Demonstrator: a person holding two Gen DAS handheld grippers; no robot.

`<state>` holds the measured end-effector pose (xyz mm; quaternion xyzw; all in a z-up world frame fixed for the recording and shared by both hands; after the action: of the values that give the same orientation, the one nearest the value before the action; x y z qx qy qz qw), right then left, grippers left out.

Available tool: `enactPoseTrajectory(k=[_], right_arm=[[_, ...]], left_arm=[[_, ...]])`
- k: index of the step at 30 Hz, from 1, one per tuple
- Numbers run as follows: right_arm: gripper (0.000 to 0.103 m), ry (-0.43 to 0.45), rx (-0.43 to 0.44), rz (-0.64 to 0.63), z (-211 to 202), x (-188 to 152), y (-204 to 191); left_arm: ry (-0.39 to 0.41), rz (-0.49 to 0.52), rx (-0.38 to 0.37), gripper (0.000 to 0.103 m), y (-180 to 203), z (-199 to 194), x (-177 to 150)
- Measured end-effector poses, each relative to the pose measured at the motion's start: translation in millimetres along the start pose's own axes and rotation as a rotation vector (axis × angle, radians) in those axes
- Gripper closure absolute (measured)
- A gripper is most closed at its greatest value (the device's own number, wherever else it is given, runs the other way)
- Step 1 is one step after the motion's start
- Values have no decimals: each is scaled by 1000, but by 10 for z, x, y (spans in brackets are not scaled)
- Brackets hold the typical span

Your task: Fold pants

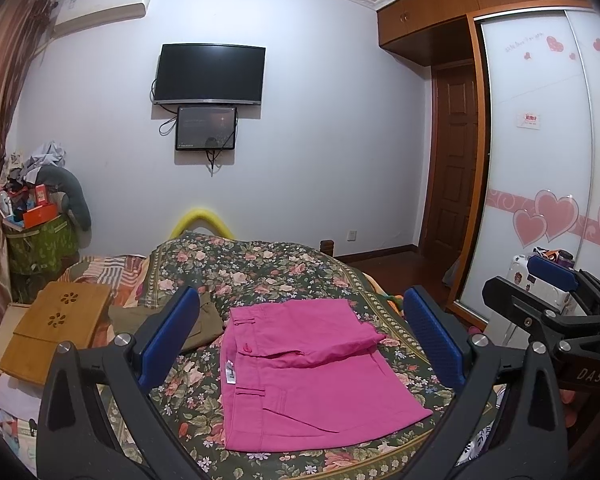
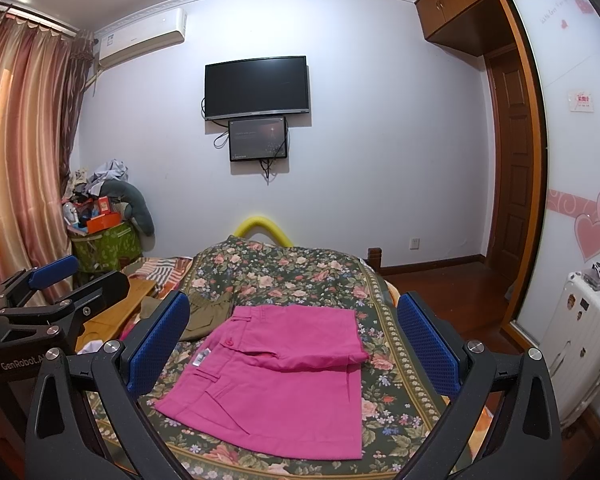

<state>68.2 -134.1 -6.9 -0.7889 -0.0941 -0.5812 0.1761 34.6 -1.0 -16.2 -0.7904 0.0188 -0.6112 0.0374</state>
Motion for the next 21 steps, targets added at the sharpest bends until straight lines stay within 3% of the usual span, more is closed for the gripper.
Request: enactPoseTrajectory(k=[13,21], right_arm=[[0,-6,-3,4,2,18,5],[0,-59,-35,14,234,-68,128]], left_arm=[[-5,-4,-7,0,-4,20,5],[-83,-16,-10,0,-98,349,-92]])
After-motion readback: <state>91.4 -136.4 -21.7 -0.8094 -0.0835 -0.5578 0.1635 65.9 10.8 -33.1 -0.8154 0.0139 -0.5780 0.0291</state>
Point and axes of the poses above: each gripper's, at about its wrist camera, not at the fingertips, and z roughly the way its jaws point, y to its right, x to its top, the point moved 2 cm from there along z, roughly the way its jaws point, and after that the axes turned 8 degrees about z, right-handed, at the moved point
